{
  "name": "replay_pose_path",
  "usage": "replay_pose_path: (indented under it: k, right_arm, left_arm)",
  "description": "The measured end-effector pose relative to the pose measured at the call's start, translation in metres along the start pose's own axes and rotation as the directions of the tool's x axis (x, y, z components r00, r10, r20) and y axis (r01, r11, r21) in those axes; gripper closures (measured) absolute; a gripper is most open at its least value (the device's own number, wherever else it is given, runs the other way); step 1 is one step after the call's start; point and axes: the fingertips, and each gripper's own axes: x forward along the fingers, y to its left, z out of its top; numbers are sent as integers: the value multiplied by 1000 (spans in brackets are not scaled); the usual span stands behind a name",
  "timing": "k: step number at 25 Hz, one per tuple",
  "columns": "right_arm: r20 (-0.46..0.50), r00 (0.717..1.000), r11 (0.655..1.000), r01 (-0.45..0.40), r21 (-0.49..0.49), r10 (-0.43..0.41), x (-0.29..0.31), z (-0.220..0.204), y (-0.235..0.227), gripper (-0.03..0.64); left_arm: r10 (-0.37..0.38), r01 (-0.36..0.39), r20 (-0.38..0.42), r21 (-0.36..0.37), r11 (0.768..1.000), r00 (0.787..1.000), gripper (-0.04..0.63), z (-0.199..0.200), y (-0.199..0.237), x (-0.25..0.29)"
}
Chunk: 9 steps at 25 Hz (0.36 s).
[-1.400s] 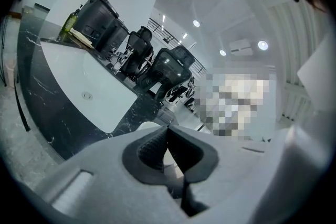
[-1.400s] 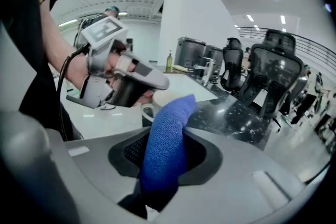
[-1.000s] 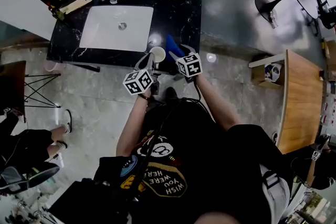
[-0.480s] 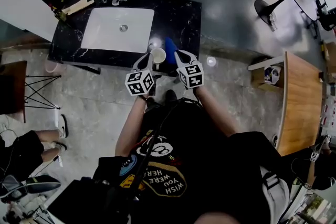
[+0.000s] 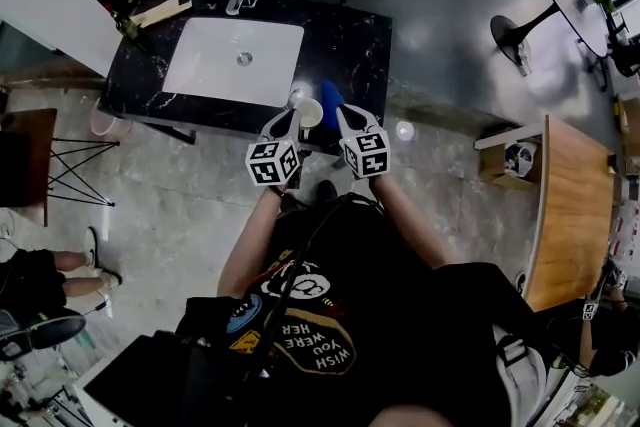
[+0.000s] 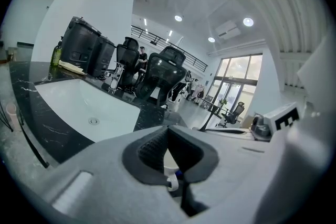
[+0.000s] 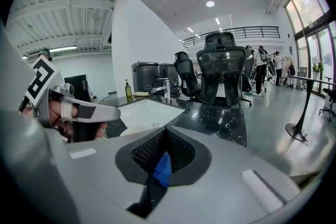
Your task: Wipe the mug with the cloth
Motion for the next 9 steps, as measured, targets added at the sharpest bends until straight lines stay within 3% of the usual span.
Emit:
replay_pose_path:
  k: [9]
  right_arm:
    - [-6,1000,1000,-8,2,8,4,-1,4,614]
  left_arm:
    - [-11,11,-15,4,1000,1000,592,-3,2,3]
